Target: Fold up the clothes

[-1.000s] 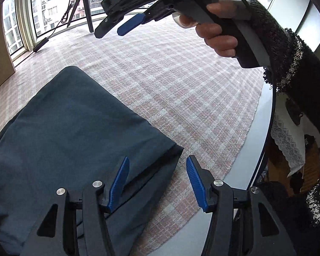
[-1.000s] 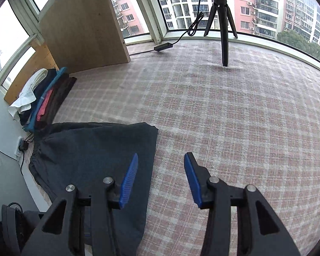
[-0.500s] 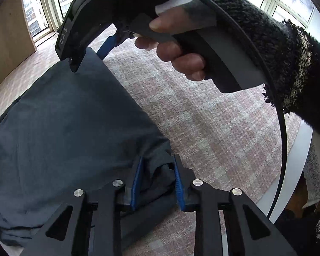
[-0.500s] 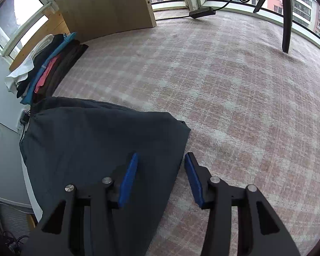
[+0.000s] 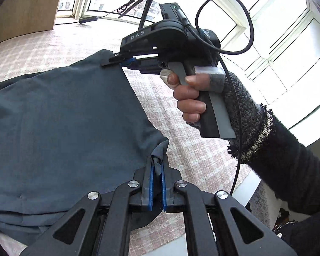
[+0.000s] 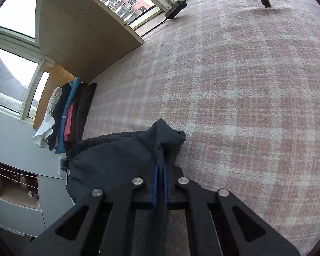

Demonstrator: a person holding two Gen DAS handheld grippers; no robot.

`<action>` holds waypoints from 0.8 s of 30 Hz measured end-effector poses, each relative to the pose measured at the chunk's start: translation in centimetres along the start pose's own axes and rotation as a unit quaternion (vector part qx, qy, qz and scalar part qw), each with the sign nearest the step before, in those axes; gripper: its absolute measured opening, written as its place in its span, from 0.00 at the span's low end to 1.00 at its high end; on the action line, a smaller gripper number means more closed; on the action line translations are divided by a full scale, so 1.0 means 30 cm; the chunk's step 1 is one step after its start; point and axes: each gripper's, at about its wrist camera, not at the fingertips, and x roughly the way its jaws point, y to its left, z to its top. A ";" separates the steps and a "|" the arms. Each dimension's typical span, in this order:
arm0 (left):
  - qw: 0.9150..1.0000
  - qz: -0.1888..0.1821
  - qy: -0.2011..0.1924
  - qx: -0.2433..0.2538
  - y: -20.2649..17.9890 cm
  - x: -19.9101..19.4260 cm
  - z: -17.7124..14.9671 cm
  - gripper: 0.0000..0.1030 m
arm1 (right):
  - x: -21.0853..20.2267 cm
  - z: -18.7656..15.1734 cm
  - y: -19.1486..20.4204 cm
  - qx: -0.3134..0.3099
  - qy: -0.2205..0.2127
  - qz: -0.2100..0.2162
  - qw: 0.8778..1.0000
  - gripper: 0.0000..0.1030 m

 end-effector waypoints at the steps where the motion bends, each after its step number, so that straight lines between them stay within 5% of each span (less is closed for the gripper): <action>1: 1.000 -0.003 -0.012 -0.005 0.015 -0.043 0.003 0.05 | -0.011 0.002 0.027 -0.005 -0.007 0.002 1.000 0.04; 7: 0.993 -0.024 -0.101 -0.053 0.199 -0.367 -0.047 0.05 | -0.011 0.012 0.323 -0.069 -0.040 0.014 0.997 0.04; 11: 0.989 -0.014 -0.122 -0.085 0.383 -0.506 -0.141 0.04 | 0.086 -0.020 0.588 -0.122 -0.056 0.014 0.991 0.04; 17: 0.981 0.006 -0.142 -0.131 0.666 -0.693 -0.292 0.04 | 0.391 -0.100 0.927 -0.167 -0.043 -0.010 0.985 0.04; 24: 0.972 0.020 -0.150 -0.179 0.943 -0.841 -0.447 0.04 | 0.761 -0.210 1.161 -0.184 -0.014 -0.040 0.982 0.04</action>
